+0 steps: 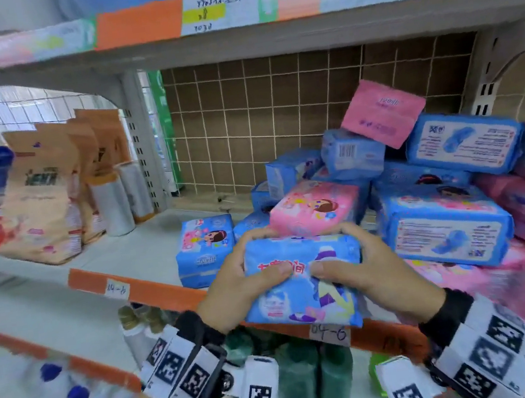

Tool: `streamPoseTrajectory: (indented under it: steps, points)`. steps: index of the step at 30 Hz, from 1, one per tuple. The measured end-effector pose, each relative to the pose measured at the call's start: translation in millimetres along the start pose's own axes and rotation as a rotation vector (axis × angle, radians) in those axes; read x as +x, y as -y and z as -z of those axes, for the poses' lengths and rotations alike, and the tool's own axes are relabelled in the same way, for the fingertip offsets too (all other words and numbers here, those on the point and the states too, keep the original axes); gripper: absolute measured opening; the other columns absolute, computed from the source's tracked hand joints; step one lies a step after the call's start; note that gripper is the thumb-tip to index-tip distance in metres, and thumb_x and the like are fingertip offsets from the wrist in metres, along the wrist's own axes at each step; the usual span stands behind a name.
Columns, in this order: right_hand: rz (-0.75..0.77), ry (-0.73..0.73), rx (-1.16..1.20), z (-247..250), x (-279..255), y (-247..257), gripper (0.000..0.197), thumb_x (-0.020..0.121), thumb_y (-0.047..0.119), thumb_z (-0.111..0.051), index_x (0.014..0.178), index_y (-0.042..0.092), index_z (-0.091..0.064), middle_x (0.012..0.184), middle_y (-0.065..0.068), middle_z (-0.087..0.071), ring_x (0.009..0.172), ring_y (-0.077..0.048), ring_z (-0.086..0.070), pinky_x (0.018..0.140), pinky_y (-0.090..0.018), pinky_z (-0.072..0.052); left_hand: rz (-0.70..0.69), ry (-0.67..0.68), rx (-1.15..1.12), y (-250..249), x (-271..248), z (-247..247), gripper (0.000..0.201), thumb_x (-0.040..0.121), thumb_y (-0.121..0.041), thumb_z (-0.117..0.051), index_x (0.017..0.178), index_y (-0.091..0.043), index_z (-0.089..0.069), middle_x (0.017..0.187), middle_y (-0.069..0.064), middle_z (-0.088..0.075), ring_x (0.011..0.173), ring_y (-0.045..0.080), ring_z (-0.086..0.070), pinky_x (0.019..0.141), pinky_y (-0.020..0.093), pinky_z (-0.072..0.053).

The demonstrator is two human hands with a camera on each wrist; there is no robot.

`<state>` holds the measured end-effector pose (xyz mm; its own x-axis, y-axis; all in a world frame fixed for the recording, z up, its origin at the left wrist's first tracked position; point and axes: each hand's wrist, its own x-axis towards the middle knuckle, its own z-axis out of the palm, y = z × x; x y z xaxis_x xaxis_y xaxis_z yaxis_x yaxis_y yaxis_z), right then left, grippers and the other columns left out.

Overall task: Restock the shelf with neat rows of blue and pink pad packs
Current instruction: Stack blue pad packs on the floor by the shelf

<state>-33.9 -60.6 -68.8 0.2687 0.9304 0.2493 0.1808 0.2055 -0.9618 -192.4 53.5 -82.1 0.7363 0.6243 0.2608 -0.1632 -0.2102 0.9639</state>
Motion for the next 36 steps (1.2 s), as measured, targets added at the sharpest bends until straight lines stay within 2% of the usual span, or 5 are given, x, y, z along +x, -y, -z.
streamPoseTrajectory:
  steps: [7,14,21,30,36]
  points:
    - [0.064,-0.183,-0.284,-48,6,-28,0.049,0.058,0.029,-0.086,0.096,0.032,-0.056,0.105,-0.004,-0.064,0.095,-0.020,-0.063,0.089,-0.045,-0.050,-0.017,-0.166,0.187,10,-6,63,0.020,0.086,-0.009,-0.057,0.100,-0.024,-0.057,0.110,-0.001,-0.058,0.090,-0.002,-0.059,0.076,0.015,-0.050]
    - [0.176,-0.307,-0.362,-30,-2,9,0.047,0.059,0.026,-0.084,0.096,0.035,-0.056,0.102,-0.001,-0.064,0.090,-0.018,-0.065,0.083,-0.036,-0.052,-0.035,-0.002,0.441,-8,57,77,0.007,0.090,-0.025,-0.054,0.095,-0.026,-0.059,0.093,-0.009,-0.063,0.077,-0.002,-0.056,0.071,0.016,-0.047]
    - [0.246,-0.481,-0.199,2,3,36,0.034,0.063,0.019,-0.073,0.093,0.020,-0.055,0.081,0.000,-0.069,0.064,-0.009,-0.068,0.053,-0.016,-0.051,-0.043,0.055,0.841,-32,181,63,0.044,0.090,-0.036,-0.057,0.128,-0.016,-0.048,0.119,0.000,-0.055,0.091,0.013,-0.056,0.068,0.005,-0.041]
    - [0.159,-0.474,-0.208,-2,10,27,0.047,0.053,0.033,-0.073,0.095,0.019,-0.055,0.081,0.003,-0.071,0.071,-0.013,-0.069,0.059,-0.021,-0.054,0.018,-0.017,1.235,15,263,6,0.077,0.084,-0.044,-0.061,0.143,-0.011,-0.025,0.143,0.022,-0.034,0.131,0.041,-0.034,0.107,0.048,-0.031]
    - [0.133,-0.445,-0.153,0,10,20,0.052,0.051,0.038,-0.074,0.095,0.019,-0.056,0.087,-0.001,-0.073,0.077,-0.020,-0.071,0.064,-0.030,-0.058,0.026,-0.046,0.969,19,270,24,0.071,0.064,-0.043,-0.075,0.122,-0.012,-0.050,0.121,0.014,-0.059,0.104,0.033,-0.058,0.082,0.033,-0.048]
